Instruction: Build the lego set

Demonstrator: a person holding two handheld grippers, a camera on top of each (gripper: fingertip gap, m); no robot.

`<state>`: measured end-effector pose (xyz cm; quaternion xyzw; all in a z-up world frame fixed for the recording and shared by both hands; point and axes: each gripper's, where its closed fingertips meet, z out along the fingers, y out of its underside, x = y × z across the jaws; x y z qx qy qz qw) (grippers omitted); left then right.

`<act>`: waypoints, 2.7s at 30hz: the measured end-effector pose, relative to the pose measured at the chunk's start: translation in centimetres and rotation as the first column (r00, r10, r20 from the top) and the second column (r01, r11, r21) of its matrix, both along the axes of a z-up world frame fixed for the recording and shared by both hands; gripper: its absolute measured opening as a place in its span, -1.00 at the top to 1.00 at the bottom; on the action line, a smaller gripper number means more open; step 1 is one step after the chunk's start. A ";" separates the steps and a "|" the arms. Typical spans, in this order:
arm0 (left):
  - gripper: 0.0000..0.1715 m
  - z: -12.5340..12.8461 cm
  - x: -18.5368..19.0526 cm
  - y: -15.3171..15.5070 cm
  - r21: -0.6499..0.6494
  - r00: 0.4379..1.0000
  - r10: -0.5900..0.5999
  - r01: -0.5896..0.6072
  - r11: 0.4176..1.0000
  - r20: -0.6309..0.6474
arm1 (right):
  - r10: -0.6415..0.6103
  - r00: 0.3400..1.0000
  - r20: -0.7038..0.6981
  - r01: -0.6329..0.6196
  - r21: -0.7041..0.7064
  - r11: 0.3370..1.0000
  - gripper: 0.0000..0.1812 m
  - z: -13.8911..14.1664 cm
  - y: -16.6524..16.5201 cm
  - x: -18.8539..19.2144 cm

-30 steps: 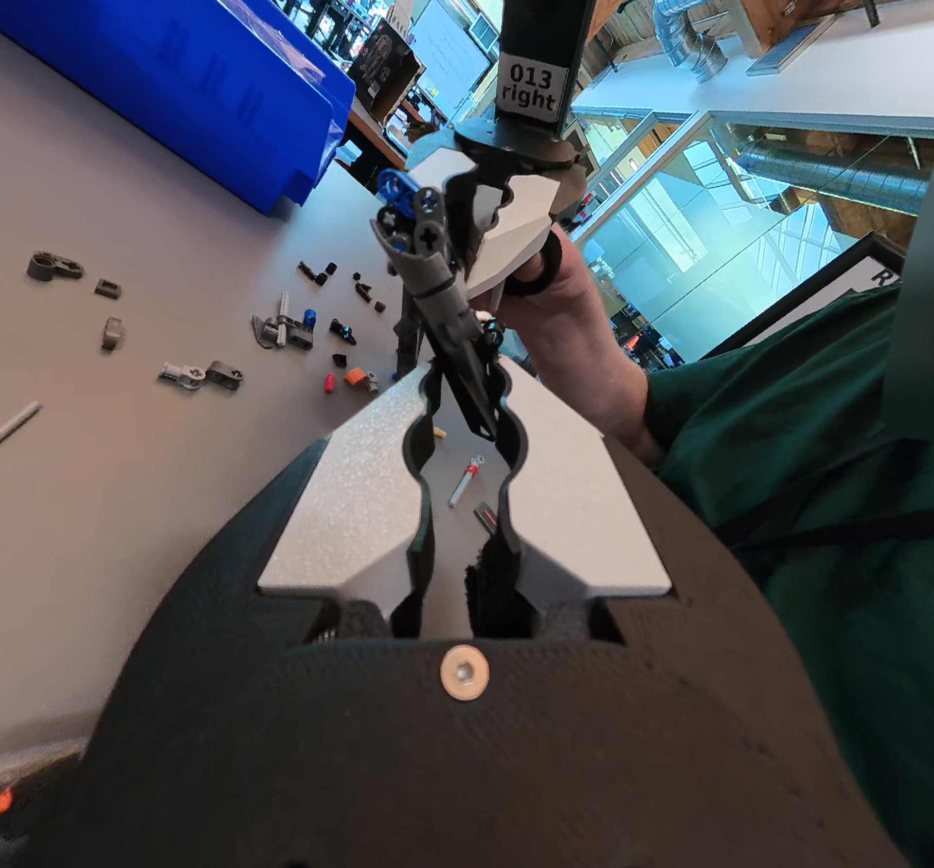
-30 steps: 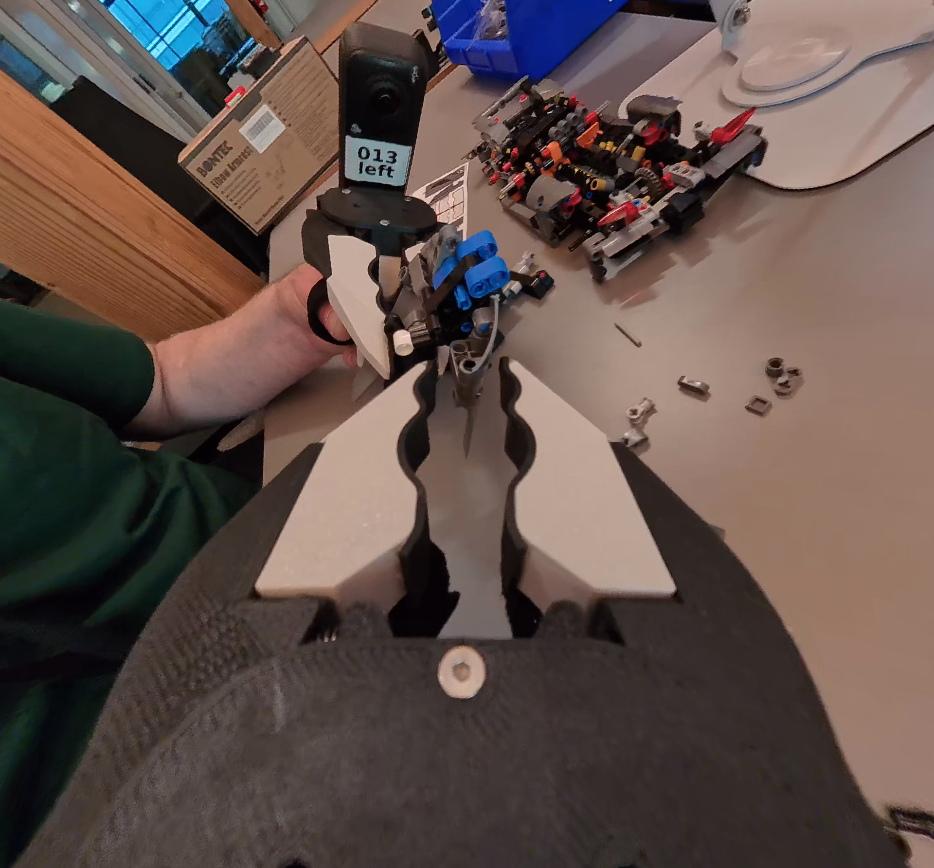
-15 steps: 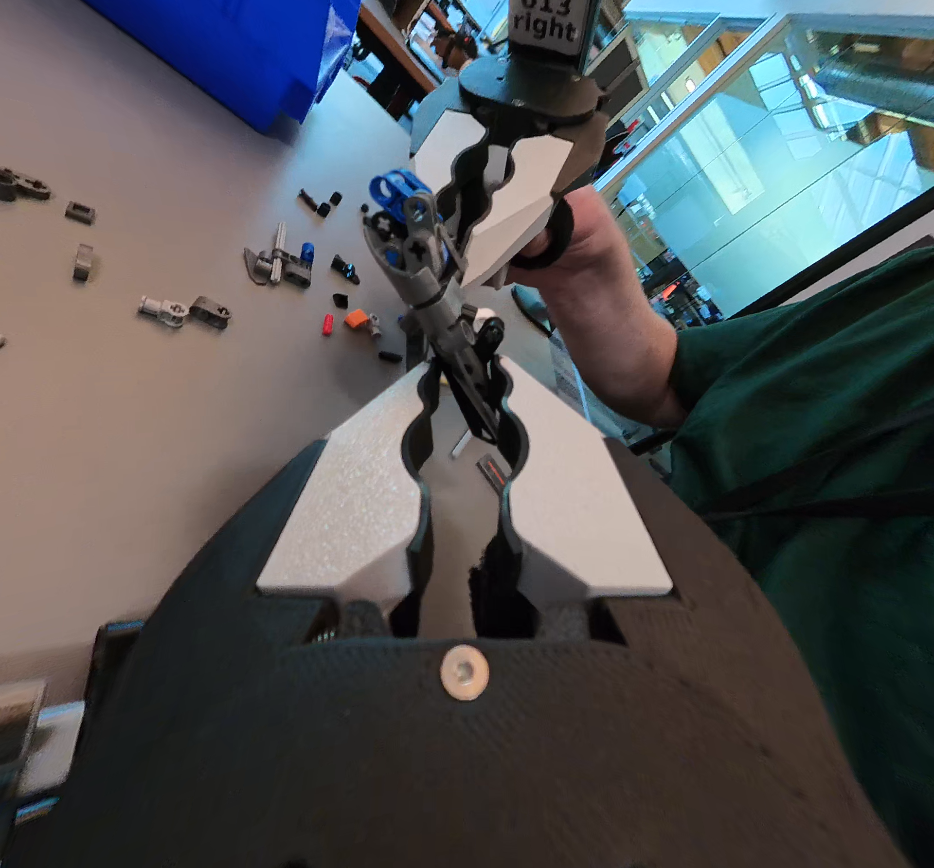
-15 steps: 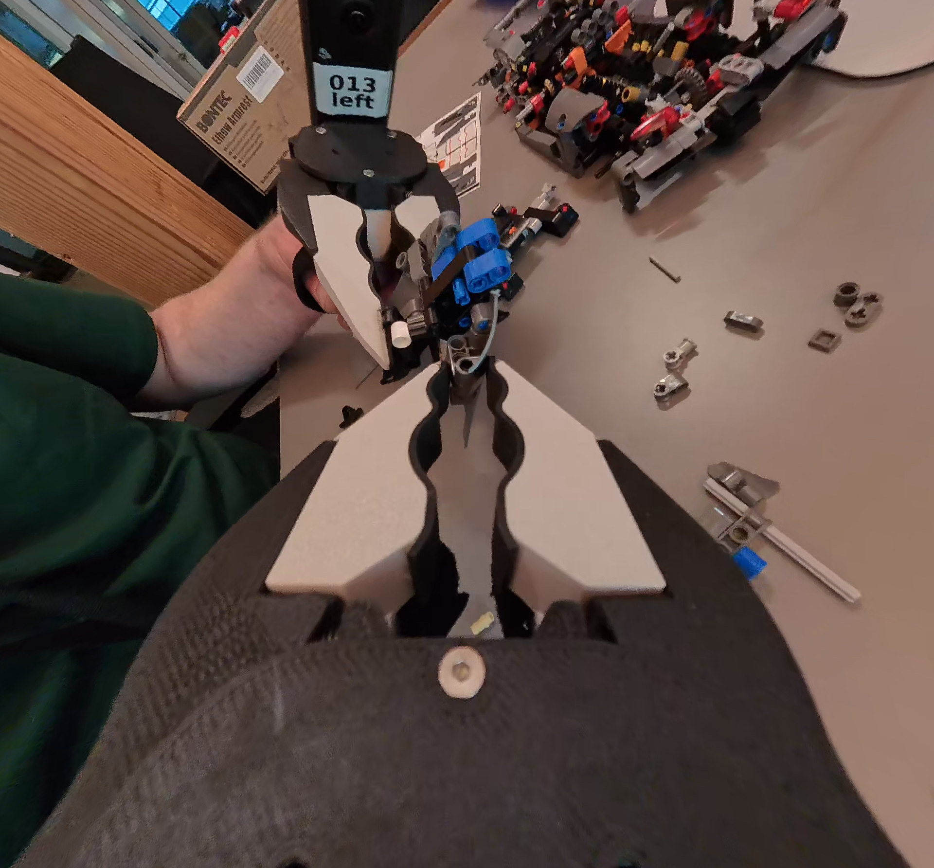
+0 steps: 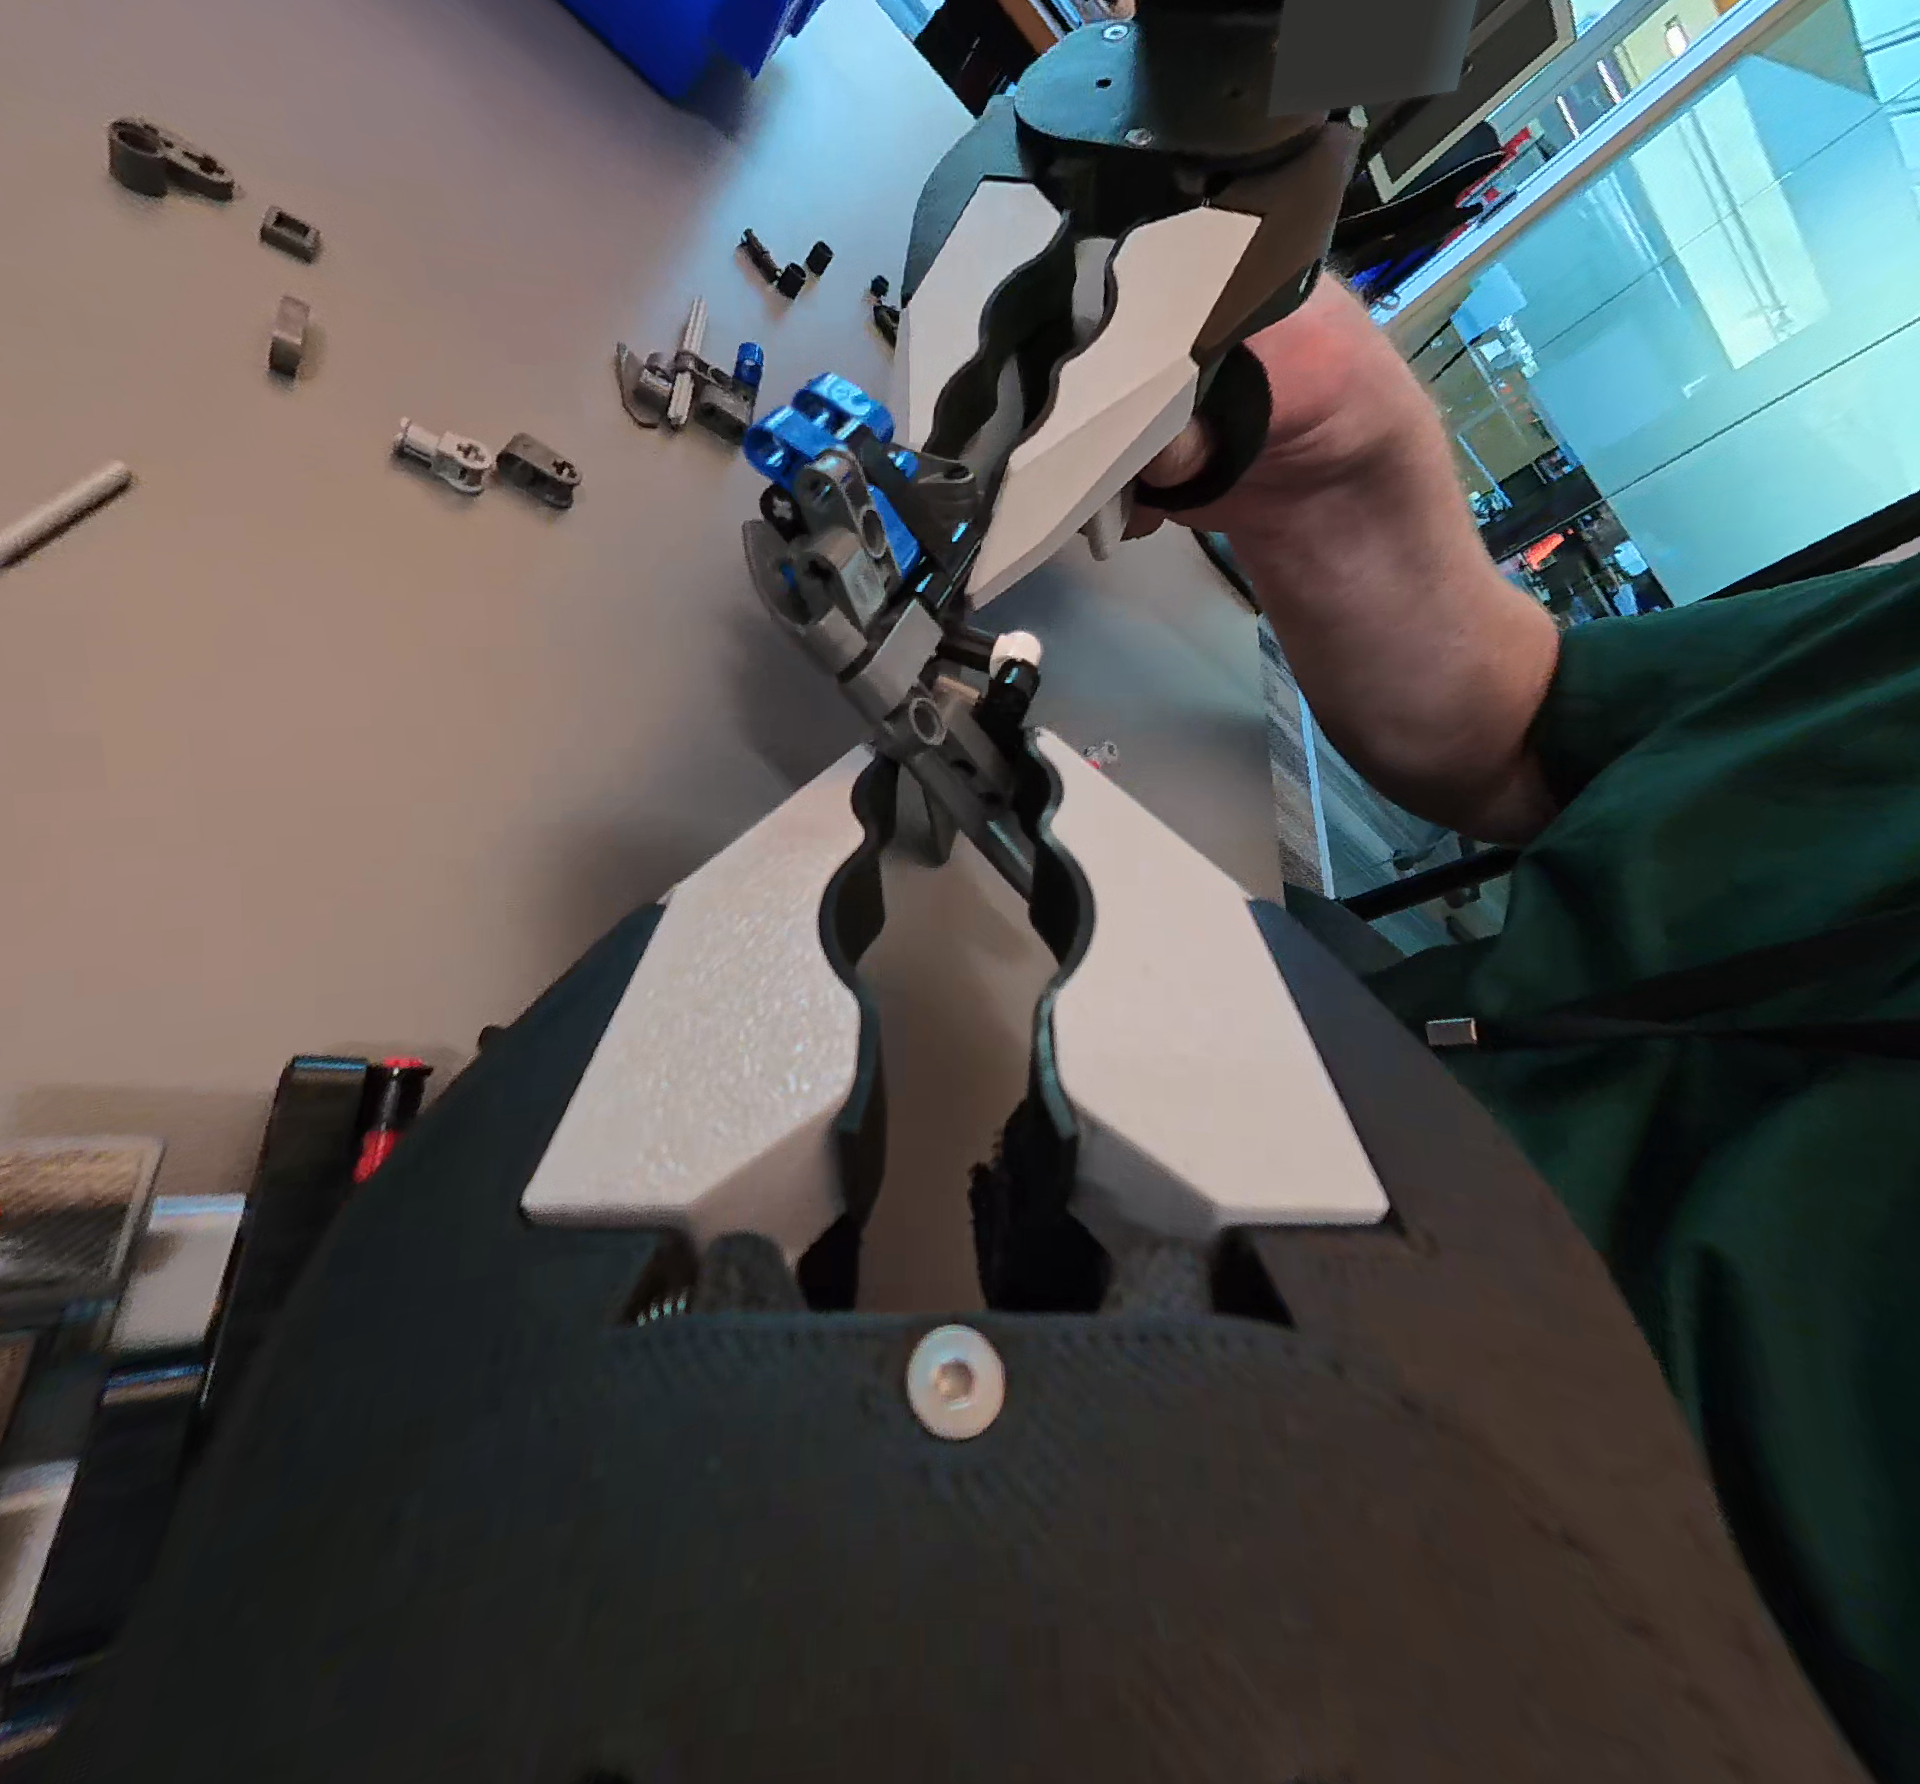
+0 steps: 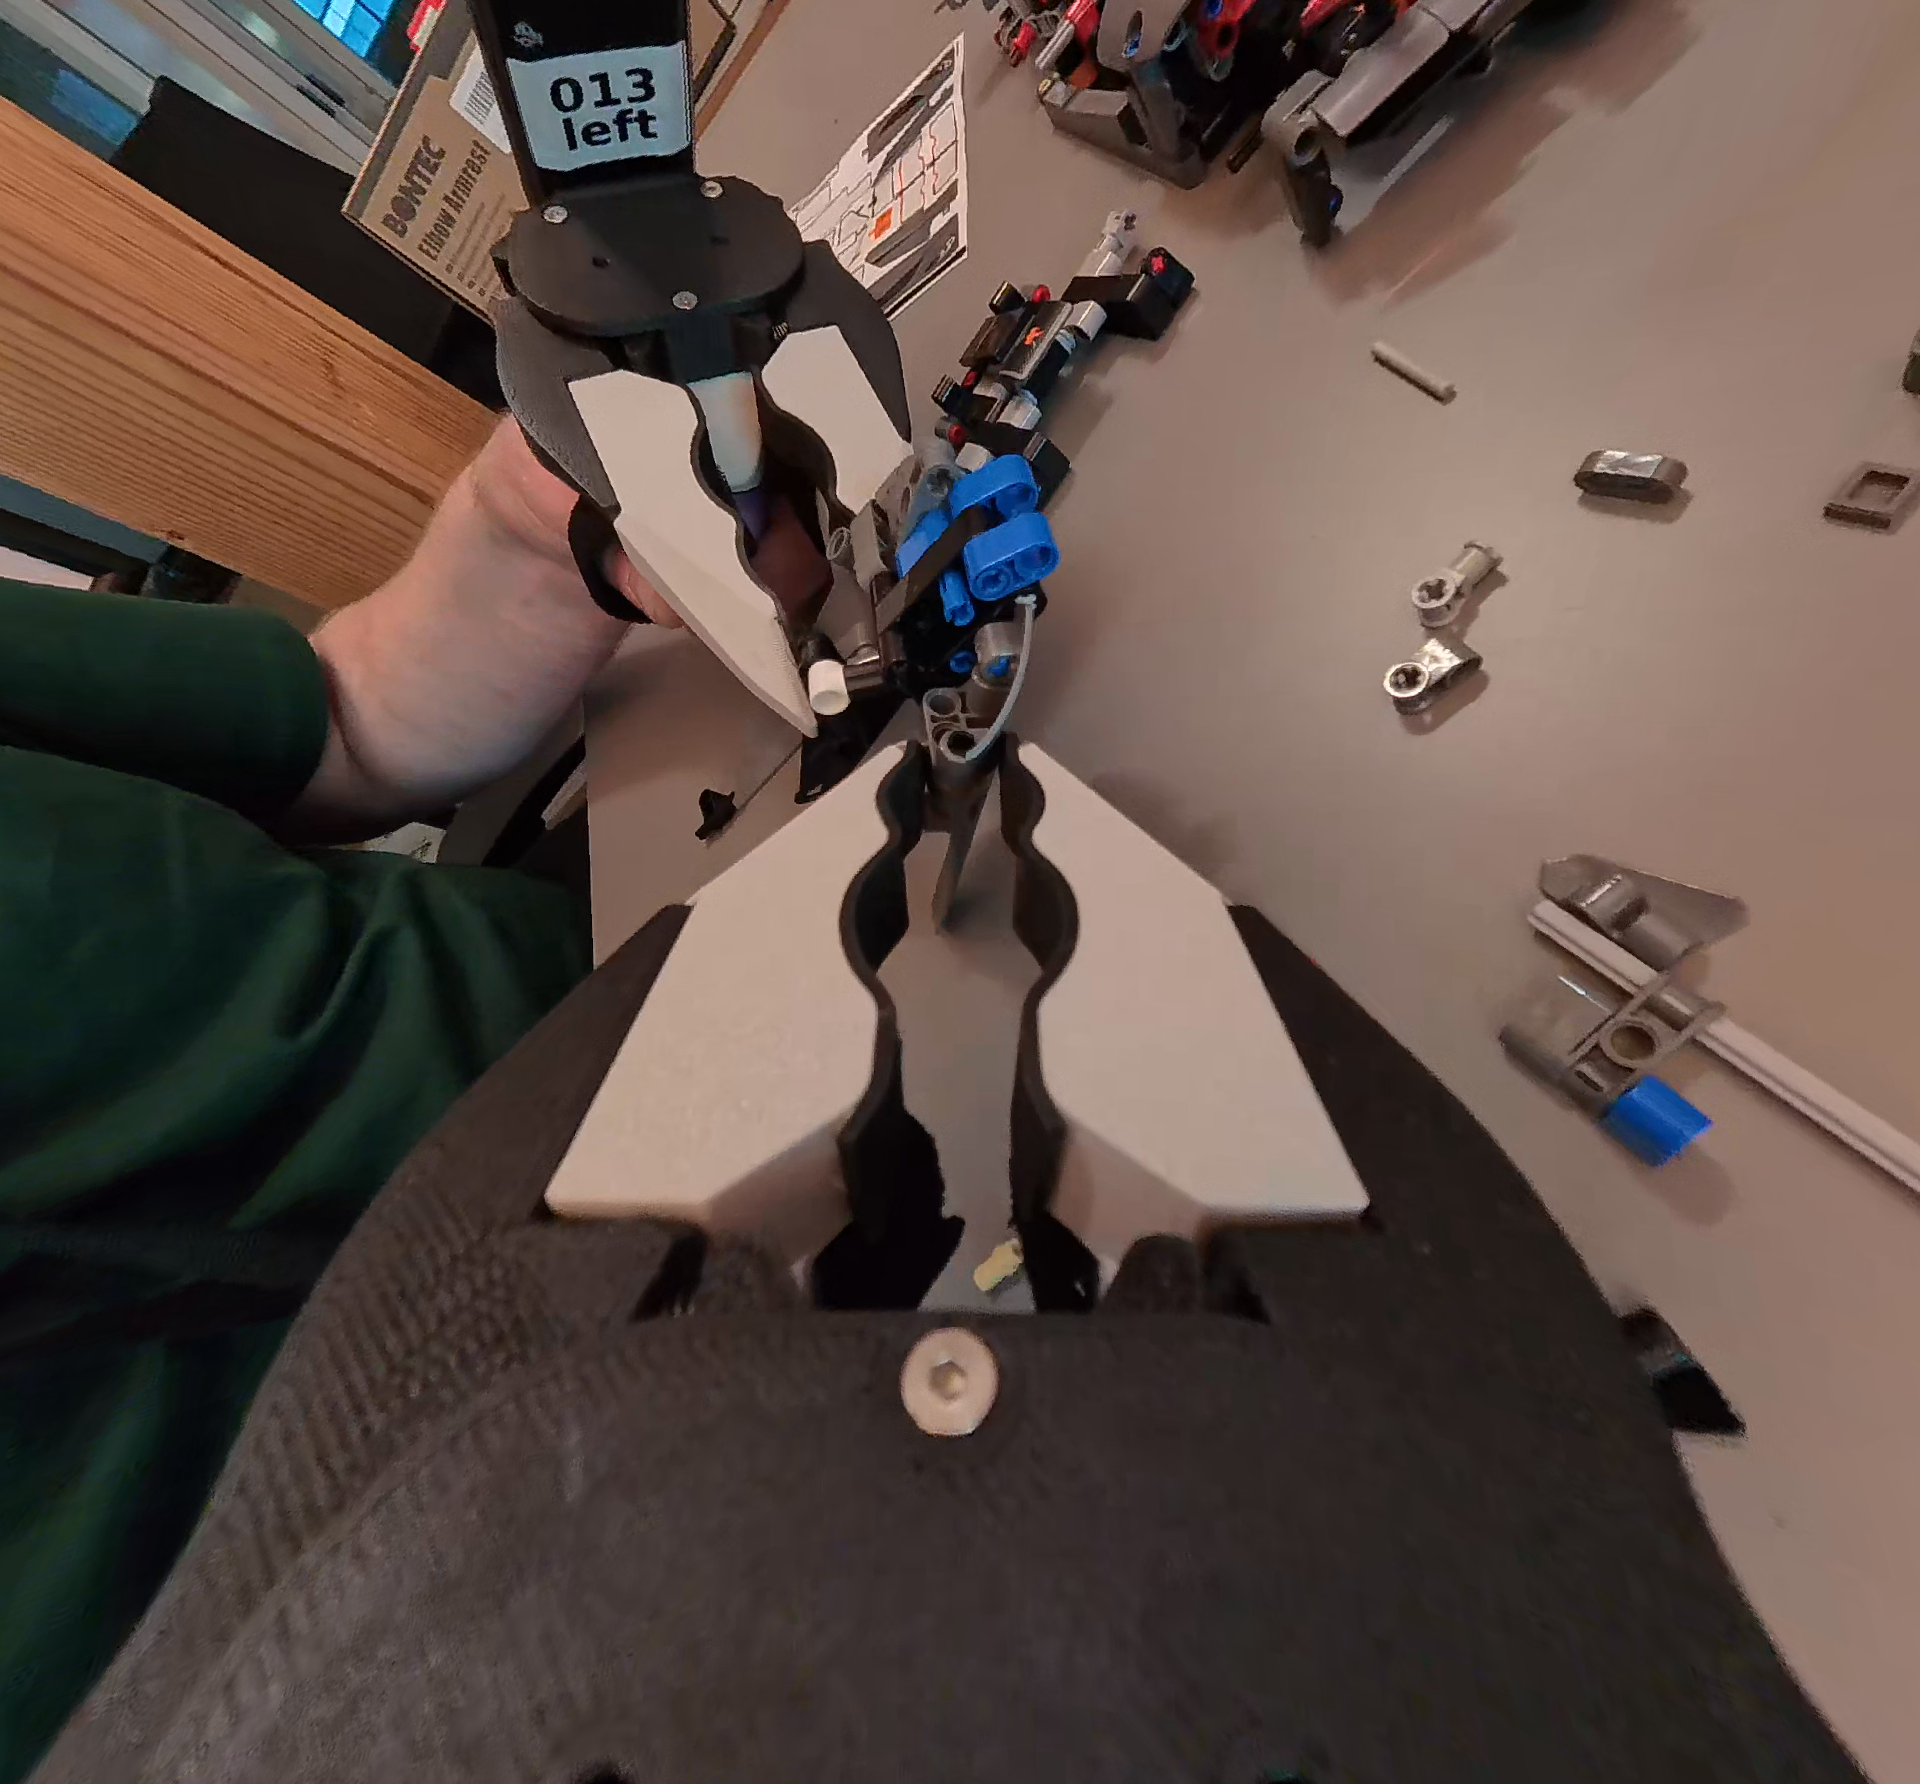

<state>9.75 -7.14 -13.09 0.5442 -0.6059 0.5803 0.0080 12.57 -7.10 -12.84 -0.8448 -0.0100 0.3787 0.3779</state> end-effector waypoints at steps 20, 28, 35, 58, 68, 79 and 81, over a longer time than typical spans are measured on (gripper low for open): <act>0.78 0.1 0.6 0.8 -0.056 1.000 0.007 -0.007 0.998 0.005 | -0.045 0.999 -0.005 0.045 0.028 0.999 0.70 0.0 0.4 1.3; 0.79 -0.2 0.8 0.8 -0.059 1.000 0.008 -0.008 0.998 -0.003 | -0.132 0.989 0.067 0.126 0.079 0.989 0.57 1.0 -0.2 3.3; 0.79 -0.3 0.9 0.7 -0.063 1.000 0.004 -0.005 0.998 -0.011 | -0.161 0.952 0.260 0.127 0.141 0.982 0.57 1.8 -3.3 3.8; 0.80 -0.3 1.0 0.8 -0.075 1.000 0.002 -0.003 0.997 -0.010 | 0.010 0.883 0.468 -0.046 0.065 0.997 0.68 -3.2 -10.5 -3.8; 0.80 -0.3 1.0 0.8 -0.076 1.000 0.000 -0.001 0.997 -0.012 | 0.010 0.821 0.570 -0.028 0.022 0.999 0.95 -5.4 -10.3 -3.2; 0.80 -0.4 1.0 0.8 -0.074 1.000 0.001 -0.002 0.997 -0.012 | -0.088 0.862 0.499 0.017 0.144 0.989 0.95 -2.4 -8.9 -1.6; 0.80 -0.4 1.0 0.8 -0.072 1.000 0.002 -0.003 0.997 -0.012 | -0.103 0.863 0.494 0.023 0.166 0.986 0.95 -2.0 -8.5 -1.2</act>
